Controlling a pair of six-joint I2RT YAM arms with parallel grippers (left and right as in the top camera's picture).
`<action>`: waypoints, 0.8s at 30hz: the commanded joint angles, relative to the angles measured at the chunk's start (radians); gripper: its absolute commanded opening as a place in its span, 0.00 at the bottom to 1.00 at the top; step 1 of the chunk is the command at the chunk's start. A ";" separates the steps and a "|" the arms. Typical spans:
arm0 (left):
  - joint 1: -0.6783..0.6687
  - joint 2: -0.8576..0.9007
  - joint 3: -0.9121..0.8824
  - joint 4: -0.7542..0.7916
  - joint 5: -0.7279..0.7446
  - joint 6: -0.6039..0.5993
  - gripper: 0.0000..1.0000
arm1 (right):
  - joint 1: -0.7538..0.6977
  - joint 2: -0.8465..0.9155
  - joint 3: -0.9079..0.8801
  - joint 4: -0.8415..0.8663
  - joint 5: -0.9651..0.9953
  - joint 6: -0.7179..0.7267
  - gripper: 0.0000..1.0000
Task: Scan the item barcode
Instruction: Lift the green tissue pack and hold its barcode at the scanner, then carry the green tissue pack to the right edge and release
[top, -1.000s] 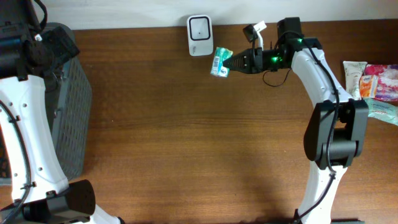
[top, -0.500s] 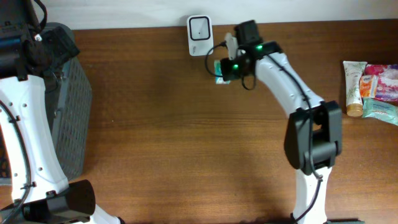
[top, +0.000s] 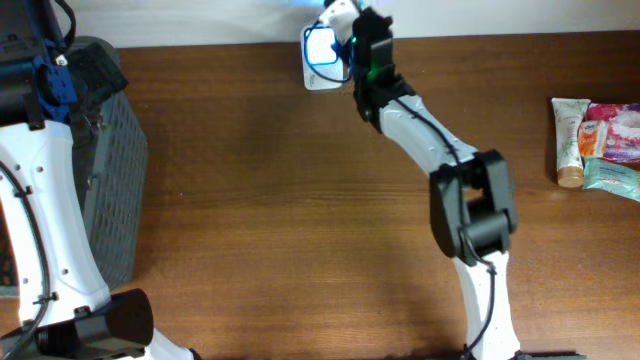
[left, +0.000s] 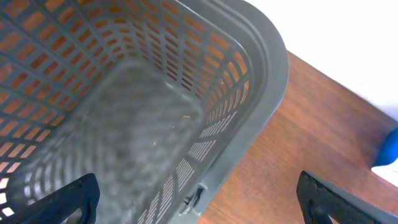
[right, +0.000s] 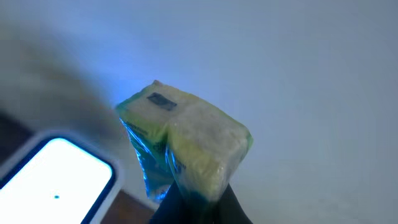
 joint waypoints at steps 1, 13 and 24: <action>0.003 -0.016 0.010 0.002 -0.007 -0.006 0.99 | 0.005 0.048 0.002 0.042 -0.078 -0.034 0.04; 0.003 -0.016 0.010 0.002 -0.007 -0.006 0.99 | -0.005 0.022 0.029 0.091 0.124 0.367 0.04; 0.003 -0.016 0.010 0.002 -0.007 -0.006 0.99 | -0.323 -0.290 0.029 -0.702 0.367 0.655 0.04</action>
